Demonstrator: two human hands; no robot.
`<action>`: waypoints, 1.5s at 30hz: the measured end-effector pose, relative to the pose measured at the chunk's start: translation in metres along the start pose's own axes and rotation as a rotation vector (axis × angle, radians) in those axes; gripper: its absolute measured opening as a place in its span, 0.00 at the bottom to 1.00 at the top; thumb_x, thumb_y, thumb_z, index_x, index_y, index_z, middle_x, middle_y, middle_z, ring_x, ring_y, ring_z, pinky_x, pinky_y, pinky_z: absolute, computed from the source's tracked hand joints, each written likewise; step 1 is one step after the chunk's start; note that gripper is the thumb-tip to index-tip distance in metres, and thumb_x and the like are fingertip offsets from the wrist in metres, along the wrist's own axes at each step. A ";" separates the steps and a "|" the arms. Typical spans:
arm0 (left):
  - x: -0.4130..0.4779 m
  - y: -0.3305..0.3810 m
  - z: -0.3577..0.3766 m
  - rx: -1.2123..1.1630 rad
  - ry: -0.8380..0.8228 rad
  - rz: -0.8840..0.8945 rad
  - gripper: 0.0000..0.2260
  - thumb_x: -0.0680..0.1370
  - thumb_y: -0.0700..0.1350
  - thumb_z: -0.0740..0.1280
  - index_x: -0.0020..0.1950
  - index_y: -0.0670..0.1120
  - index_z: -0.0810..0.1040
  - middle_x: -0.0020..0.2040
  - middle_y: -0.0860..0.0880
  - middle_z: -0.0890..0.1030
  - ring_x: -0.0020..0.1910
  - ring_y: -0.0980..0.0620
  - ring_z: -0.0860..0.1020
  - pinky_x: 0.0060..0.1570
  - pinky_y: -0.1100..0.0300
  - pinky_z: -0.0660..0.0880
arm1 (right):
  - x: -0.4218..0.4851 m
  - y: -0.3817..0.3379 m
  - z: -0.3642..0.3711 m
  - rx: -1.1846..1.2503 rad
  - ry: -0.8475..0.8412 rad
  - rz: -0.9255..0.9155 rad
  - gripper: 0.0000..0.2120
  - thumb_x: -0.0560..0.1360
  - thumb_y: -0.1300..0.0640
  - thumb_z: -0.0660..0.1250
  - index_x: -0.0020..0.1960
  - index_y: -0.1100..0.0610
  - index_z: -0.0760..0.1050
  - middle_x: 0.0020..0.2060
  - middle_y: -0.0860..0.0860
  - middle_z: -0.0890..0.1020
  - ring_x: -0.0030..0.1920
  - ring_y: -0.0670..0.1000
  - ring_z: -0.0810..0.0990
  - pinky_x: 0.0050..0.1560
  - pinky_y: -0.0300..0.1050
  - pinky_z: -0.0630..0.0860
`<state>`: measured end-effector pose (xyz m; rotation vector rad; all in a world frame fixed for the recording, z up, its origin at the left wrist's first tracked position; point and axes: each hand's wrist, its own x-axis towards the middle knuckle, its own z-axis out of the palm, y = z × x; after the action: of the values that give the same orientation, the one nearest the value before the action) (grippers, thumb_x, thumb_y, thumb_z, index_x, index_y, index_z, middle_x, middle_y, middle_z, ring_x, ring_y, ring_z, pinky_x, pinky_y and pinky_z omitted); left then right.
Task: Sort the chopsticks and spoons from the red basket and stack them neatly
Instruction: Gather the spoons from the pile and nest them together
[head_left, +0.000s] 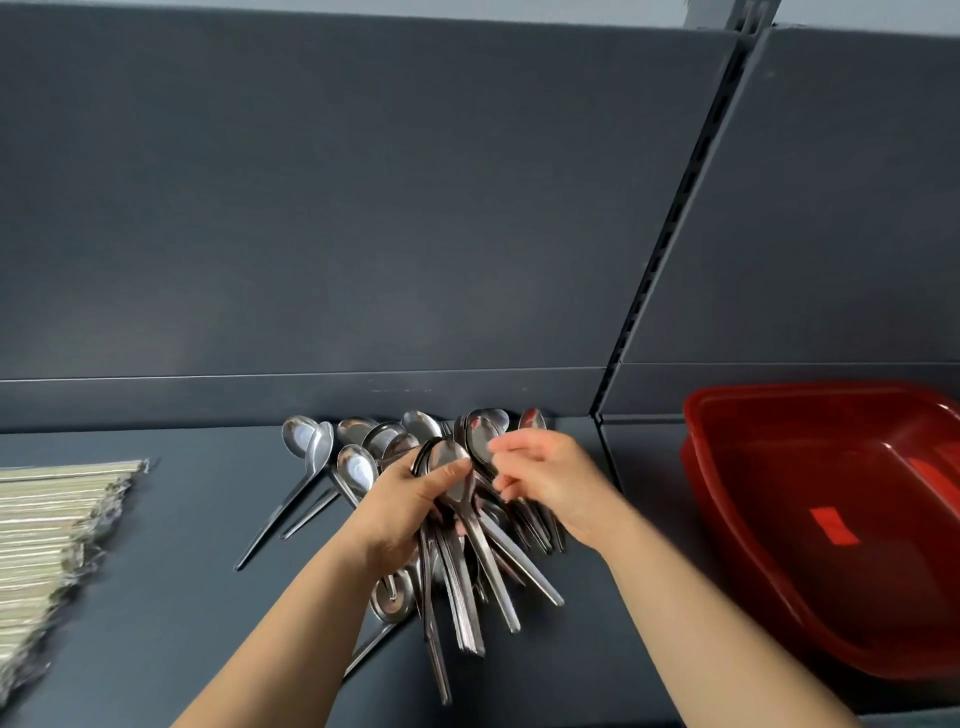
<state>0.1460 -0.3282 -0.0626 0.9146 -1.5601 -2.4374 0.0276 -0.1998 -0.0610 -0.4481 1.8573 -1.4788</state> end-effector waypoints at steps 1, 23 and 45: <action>-0.001 0.000 -0.002 -0.017 0.031 0.001 0.10 0.77 0.40 0.68 0.55 0.35 0.75 0.40 0.37 0.79 0.33 0.43 0.79 0.28 0.56 0.75 | 0.005 0.004 -0.005 -0.135 0.149 -0.019 0.05 0.74 0.63 0.68 0.49 0.56 0.78 0.38 0.49 0.81 0.39 0.49 0.80 0.45 0.46 0.79; -0.006 -0.004 -0.001 -0.178 0.056 -0.030 0.18 0.69 0.46 0.74 0.50 0.33 0.79 0.35 0.39 0.80 0.29 0.46 0.79 0.31 0.57 0.79 | -0.041 0.021 0.001 -0.449 -0.171 -0.312 0.17 0.77 0.54 0.66 0.47 0.29 0.79 0.42 0.51 0.81 0.40 0.45 0.79 0.43 0.38 0.73; -0.013 0.004 -0.019 -0.339 0.085 0.020 0.06 0.76 0.45 0.65 0.41 0.44 0.74 0.29 0.50 0.68 0.20 0.54 0.68 0.22 0.64 0.70 | -0.013 0.043 -0.018 -0.621 0.069 -0.007 0.10 0.76 0.61 0.58 0.36 0.58 0.66 0.26 0.51 0.63 0.28 0.50 0.58 0.31 0.44 0.56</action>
<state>0.1658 -0.3401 -0.0590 0.9168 -1.0760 -2.5032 0.0299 -0.1665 -0.0958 -0.6951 2.3590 -0.9001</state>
